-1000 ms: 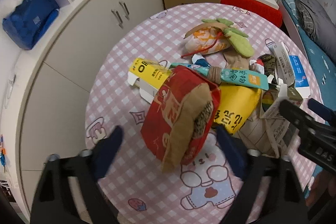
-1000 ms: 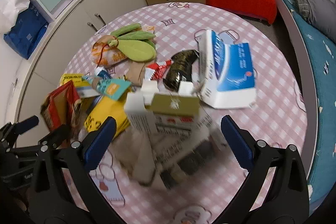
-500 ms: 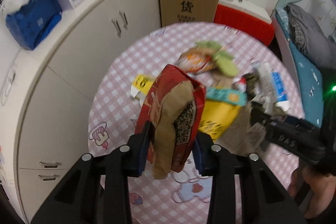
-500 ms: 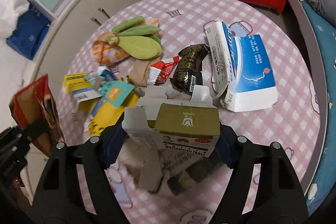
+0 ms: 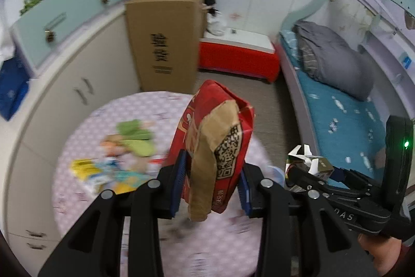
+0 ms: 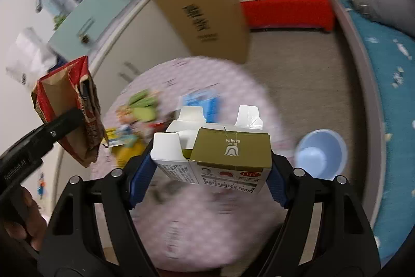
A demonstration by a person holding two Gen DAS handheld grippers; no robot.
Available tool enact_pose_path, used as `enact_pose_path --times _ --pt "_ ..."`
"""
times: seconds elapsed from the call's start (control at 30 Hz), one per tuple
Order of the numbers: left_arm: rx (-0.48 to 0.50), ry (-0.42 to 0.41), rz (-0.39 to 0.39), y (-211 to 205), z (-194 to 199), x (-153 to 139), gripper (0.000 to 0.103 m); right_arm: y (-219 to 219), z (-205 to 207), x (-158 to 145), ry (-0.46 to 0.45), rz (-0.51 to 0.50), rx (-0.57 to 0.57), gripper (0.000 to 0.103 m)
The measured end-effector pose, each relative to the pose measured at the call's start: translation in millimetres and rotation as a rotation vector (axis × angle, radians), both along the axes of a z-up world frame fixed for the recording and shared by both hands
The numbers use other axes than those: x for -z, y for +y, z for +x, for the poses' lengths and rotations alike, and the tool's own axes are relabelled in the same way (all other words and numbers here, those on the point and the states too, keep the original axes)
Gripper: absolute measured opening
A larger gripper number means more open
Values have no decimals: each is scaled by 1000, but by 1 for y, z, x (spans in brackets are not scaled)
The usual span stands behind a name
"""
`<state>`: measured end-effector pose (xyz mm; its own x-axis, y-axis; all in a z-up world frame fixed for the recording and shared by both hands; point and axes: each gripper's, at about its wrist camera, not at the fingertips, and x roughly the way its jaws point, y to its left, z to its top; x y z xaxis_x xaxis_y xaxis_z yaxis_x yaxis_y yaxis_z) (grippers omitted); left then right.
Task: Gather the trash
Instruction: 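Carry both items to the blue basin and release them inside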
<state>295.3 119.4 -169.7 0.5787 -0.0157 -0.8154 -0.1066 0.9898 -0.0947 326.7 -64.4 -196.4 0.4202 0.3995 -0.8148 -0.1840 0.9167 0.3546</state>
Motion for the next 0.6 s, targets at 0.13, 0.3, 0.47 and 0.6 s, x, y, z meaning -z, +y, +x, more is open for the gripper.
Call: enact_pose_path --times 0.13,0.3,0.47,0.6 --pt "41 50 -87 -65 38 8 35 -72 25 6 15 -51 35 74" --pt "85 115 -132 -135 71 33 35 -139 57 34 63 -63 89 84" --pt "121 154 -104 -181 88 48 35 -182 74 50 89 -51 157 91" --pt "143 172 -88 -201 95 52 35 -200 67 42 68 -38 153 92"
